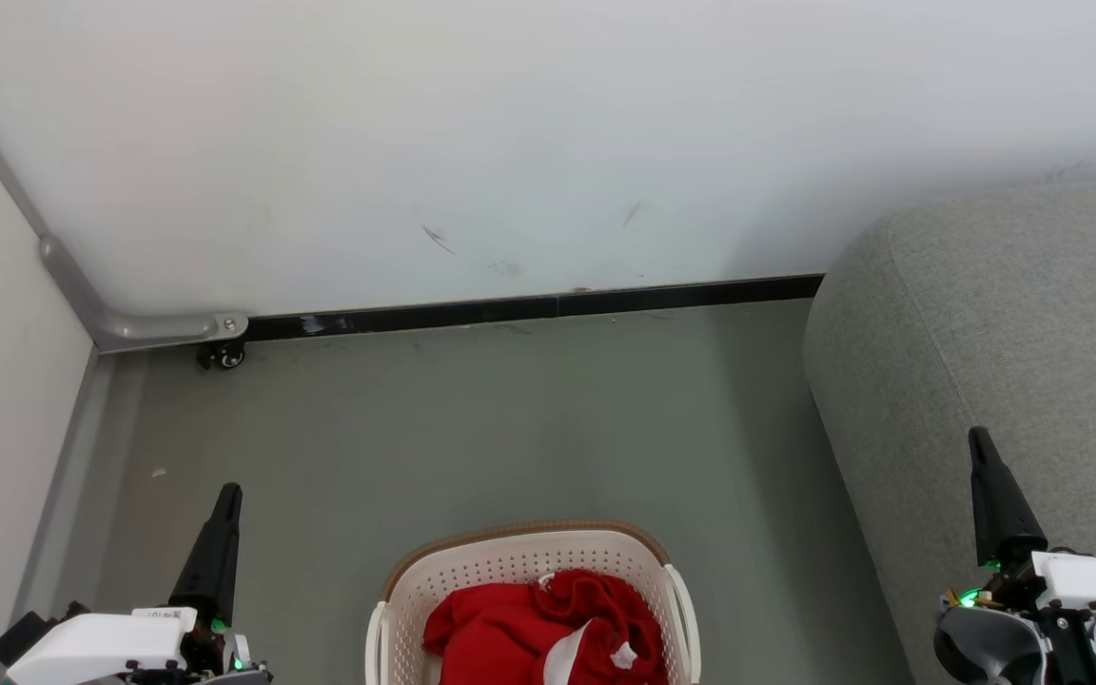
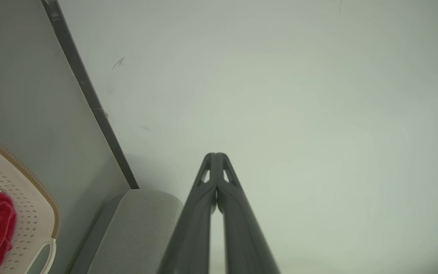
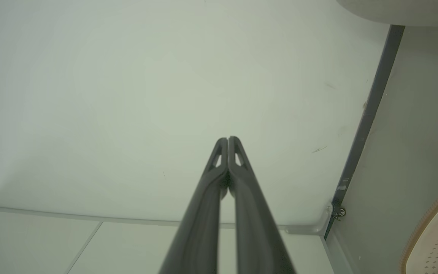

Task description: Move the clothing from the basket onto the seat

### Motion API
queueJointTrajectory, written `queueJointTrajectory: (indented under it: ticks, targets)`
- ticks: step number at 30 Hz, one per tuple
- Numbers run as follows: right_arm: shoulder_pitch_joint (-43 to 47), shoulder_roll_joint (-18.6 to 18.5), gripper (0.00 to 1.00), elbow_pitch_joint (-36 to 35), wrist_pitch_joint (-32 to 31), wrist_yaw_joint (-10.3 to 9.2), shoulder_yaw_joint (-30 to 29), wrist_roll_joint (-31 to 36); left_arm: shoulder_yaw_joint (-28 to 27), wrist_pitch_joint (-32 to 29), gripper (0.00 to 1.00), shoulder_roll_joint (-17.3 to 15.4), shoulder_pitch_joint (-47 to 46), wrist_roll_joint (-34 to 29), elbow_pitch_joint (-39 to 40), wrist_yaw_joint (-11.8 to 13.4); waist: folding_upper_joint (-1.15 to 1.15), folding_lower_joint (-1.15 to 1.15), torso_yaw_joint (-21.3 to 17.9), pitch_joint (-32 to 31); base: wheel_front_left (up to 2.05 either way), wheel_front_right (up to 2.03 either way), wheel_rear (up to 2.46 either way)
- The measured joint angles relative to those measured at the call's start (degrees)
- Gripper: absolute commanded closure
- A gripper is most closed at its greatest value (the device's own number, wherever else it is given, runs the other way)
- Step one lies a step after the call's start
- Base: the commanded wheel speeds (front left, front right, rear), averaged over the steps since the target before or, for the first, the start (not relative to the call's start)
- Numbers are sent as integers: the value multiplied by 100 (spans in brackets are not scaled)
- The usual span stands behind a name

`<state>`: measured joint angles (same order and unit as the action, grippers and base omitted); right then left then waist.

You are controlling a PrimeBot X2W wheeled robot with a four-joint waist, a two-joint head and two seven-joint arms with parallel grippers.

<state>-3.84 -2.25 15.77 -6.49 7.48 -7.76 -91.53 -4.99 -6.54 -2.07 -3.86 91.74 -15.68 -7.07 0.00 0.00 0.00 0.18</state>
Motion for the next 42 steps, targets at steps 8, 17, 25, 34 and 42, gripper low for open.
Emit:
queueJointTrajectory:
  ticks: [8, 17, 25, 34, 42]
  targets:
    - [0, 0, 100, 0, 0, 0, 0, 0, 0, 0, 100, 0, 0, 0, 0, 0, 0, 0, 0, 0, 0, 0, 0]
    - [0, 0, 100, 0, 0, 0, 0, 0, 0, 0, 100, 0, 0, 0, 0, 0, 0, 0, 0, 0, 0, 0, 0]
    - [0, 0, 100, -1, 0, 0, 0, 0, 0, 0, 100, 0, 0, 0, 0, 0, 0, 0, 0, 0, 0, 0, 0]
    - [0, 0, 100, -1, 0, 0, 0, 0, 0, 0, 100, 0, 0, 0, 0, 0, 0, 0, 0, 0, 0, 0, 0]
    - [366, 85, 0, 318, 1, 0, 38, 3, 34, 8, 0, 111, 255, -4, -326, 2, 0, 0, 0, 0, 0, 0, 0]
